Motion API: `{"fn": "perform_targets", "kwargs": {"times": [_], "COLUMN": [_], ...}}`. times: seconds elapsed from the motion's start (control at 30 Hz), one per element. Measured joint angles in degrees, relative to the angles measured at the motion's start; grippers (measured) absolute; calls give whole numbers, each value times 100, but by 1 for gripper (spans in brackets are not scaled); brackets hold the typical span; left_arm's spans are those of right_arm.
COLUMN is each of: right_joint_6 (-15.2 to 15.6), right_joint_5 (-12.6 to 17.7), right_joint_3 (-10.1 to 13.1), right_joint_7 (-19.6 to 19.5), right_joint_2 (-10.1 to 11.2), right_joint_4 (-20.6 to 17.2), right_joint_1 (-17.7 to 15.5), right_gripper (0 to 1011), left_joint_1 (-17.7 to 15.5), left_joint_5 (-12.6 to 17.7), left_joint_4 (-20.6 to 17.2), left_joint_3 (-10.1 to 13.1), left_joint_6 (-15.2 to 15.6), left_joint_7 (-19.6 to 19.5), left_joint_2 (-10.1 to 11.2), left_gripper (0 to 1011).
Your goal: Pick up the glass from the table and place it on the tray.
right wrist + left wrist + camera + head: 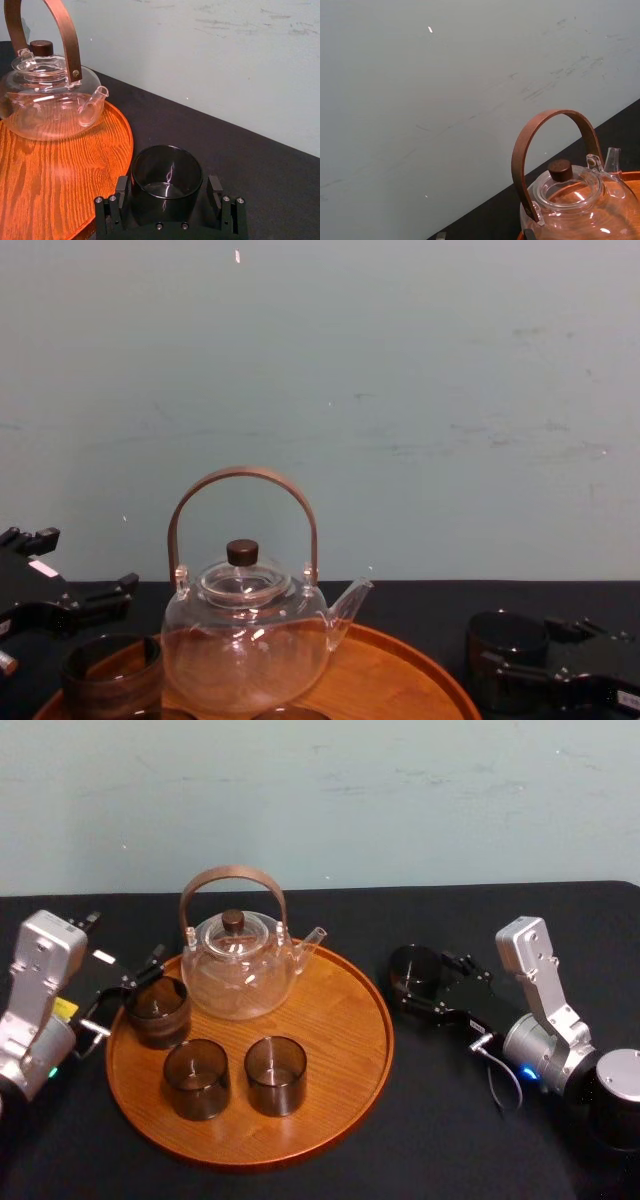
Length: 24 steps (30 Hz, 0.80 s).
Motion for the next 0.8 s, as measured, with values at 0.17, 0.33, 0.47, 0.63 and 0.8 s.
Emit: {"fn": "perform_targets", "kwargs": {"times": [0.17, 0.33, 0.47, 0.63, 0.8], "right_joint_6": [-43, -82, -118, -139, -165], "right_joint_5": [24, 27, 54, 61, 43], "right_joint_3": [-30, -59, -88, -131, -172], "right_joint_7": [41, 63, 137, 175, 175], "right_joint_2": [-20, -30, -51, -82, -106], "right_joint_4": [113, 180, 278, 389, 467], "right_joint_1": [70, 117, 196, 289, 349], "right_gripper": [1002, 1002, 1002, 1002, 1002], "left_joint_1": [0, 0, 0, 0, 0], "left_joint_5": [0, 0, 0, 0, 0], "left_joint_4": [0, 0, 0, 0, 0], "left_joint_3": [0, 0, 0, 0, 0], "left_joint_6": [0, 0, 0, 0, 0], "left_joint_7": [0, 0, 0, 0, 0], "left_joint_2": [0, 0, 0, 0, 0], "left_gripper": [1002, 1002, 1001, 1001, 1001]}}
